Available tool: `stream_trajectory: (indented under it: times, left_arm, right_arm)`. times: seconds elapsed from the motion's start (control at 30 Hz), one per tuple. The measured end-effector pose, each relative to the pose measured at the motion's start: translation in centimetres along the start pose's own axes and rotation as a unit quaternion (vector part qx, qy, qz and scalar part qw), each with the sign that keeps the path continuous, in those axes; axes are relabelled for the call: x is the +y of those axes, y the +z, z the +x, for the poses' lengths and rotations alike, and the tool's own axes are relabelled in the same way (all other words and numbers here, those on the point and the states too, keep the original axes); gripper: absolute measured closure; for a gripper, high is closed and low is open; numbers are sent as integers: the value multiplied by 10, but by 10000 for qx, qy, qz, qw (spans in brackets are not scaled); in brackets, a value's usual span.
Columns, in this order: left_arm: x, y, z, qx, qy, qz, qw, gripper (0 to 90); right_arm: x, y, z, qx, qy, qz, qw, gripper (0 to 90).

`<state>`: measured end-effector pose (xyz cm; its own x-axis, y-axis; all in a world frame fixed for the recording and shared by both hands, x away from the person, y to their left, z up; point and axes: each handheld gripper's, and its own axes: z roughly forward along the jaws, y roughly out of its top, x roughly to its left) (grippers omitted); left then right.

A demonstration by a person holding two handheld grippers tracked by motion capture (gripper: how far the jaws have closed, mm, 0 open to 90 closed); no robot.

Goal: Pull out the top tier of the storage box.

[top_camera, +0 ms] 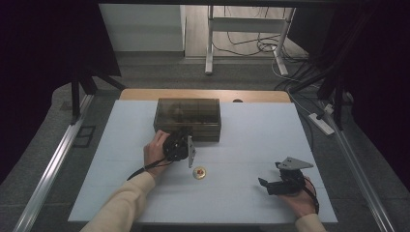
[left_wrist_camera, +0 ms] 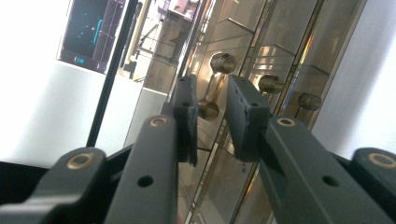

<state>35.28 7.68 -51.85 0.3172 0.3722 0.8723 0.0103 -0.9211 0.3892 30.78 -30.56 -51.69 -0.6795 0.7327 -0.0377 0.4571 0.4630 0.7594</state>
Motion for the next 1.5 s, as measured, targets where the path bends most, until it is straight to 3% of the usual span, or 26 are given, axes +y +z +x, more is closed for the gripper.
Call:
stream_trajectory:
  times: [0.2,0.97,1.5]
  left_arm:
    - [0,1,-3,146,204,-6,9997,757]
    - [-1,1,-9,419,602,17,9973,794]
    - [-3,1,-11,508,669,-15,9965,803]
  right_arm:
    - [0,0,0,-7,1,4,10000,72]
    - [0,0,0,-19,2,16,10000,73]
    - [0,1,0,-40,14,6,10000,73]
